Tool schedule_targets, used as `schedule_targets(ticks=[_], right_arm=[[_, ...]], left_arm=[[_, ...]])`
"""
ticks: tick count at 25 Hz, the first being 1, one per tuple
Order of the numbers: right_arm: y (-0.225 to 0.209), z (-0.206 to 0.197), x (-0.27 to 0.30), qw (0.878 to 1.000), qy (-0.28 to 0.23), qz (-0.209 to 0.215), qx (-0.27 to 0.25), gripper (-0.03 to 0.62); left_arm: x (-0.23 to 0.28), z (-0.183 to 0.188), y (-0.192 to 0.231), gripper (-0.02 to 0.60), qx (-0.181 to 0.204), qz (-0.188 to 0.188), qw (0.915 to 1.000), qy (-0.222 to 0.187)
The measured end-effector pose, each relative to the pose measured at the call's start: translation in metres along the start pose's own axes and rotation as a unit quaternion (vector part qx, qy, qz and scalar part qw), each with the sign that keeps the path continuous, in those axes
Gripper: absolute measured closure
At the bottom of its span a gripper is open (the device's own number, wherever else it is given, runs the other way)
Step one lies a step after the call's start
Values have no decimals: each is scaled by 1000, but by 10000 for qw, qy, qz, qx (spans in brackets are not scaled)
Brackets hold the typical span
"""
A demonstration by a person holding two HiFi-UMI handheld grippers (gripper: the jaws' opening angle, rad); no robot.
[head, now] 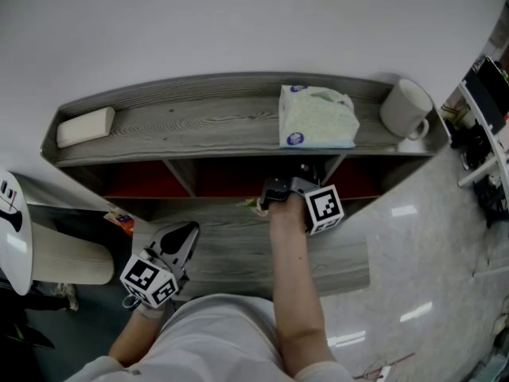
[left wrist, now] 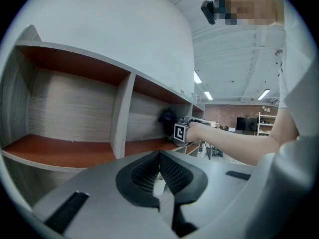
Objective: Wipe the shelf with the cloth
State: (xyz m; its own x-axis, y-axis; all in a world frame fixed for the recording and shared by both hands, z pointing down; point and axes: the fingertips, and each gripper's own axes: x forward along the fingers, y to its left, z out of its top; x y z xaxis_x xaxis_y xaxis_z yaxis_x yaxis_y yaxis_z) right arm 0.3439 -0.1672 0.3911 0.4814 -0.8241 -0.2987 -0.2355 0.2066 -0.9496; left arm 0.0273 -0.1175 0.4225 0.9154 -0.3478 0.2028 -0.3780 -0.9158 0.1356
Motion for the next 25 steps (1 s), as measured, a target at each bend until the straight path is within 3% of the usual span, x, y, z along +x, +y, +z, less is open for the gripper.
schedule_targets(ticks=[4,12,25], right_arm=[[-21,-3,-6,9989,71,-446,81,490],[-36,-22,0,9958,441,-752,274,490],[-27,-144,6,9816,1650,-821,495,491]], left_arm=[[-3,-1,0,566,-13,32,10000,8],[-17,-6,5,566,-88,173,9998,9],[-68,-14,34,566,-312,827,9960,-122]])
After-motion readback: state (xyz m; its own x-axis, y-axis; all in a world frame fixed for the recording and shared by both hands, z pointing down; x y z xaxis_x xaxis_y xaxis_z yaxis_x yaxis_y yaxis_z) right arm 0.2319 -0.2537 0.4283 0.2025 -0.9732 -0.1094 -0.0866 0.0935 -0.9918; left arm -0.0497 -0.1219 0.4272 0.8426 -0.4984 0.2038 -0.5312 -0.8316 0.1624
